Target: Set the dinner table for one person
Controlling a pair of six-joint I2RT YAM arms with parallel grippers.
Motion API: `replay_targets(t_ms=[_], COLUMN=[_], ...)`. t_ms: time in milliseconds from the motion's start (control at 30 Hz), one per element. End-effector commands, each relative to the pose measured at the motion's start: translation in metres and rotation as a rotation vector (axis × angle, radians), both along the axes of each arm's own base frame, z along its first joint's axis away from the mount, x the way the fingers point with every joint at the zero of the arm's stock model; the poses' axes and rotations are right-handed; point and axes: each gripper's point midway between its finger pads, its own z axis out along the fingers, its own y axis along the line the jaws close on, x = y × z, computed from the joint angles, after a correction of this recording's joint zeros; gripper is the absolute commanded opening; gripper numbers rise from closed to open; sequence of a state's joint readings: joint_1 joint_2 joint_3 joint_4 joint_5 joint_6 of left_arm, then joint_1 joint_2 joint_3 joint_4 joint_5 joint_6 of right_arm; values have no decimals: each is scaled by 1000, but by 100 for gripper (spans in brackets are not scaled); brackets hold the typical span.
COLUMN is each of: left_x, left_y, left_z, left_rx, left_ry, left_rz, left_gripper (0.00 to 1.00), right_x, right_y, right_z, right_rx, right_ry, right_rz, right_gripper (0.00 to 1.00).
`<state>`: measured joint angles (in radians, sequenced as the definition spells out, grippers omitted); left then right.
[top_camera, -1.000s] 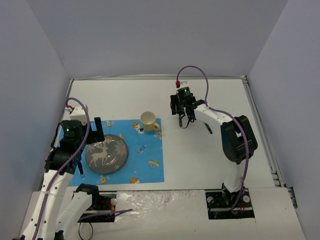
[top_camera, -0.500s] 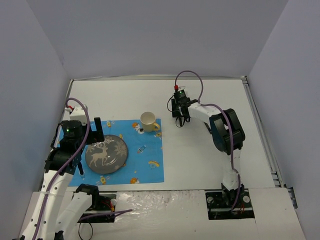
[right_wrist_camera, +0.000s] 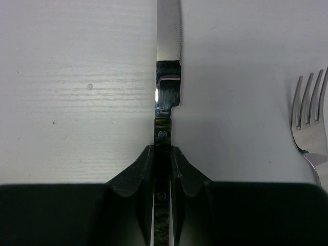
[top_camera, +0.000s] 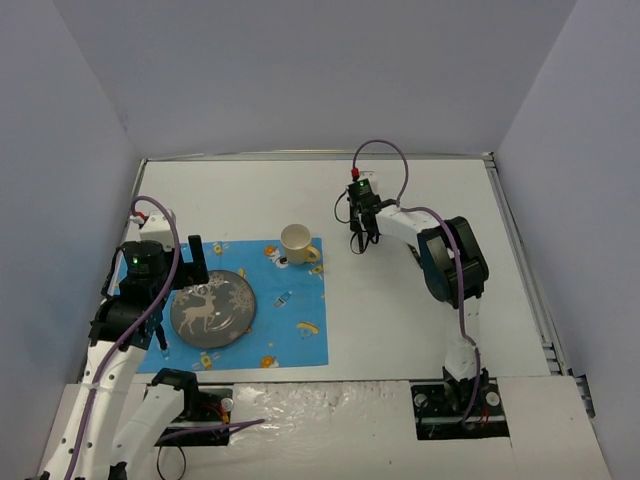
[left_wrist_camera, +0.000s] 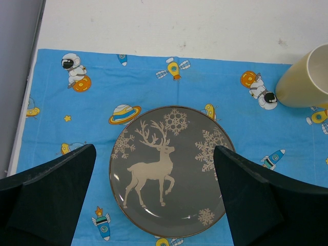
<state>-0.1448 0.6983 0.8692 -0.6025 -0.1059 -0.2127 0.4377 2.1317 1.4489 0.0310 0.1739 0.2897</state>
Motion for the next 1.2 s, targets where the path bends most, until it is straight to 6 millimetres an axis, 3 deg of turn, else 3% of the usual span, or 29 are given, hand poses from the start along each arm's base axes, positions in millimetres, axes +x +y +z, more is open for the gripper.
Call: replay_targets(t_ms=[0, 167, 333, 500, 633, 733, 900, 1167], left_x=[8, 8, 8, 8, 8, 7, 5, 3], left_y=[0, 1, 3, 4, 7, 9, 13, 19], left_z=[13, 14, 14, 14, 13, 14, 16, 19], left_rx=[-2, 0, 4, 5, 5, 8, 10, 14], left_ry=[-56, -57, -54, -54, -50, -51, -56, -66], left_rz=[5, 9, 23, 31, 48, 60, 89, 122], left_gripper=[97, 97, 97, 97, 97, 97, 97, 97], right_x=[-6, -24, -72, -123, -169, -194, -234, -254], right_y=[-23, -30, -13, 23, 66, 94, 139, 183], right_z=[42, 83, 121, 155, 171, 175, 155, 125], right_rx=[-40, -1, 73, 207, 322, 361, 376, 348], right_ry=[-68, -135, -190, -227, -219, -200, -123, -70], right_rz=[-56, -78, -76, -38, 4, 38, 108, 104], right_gripper=[0, 0, 0, 0, 0, 0, 0, 0])
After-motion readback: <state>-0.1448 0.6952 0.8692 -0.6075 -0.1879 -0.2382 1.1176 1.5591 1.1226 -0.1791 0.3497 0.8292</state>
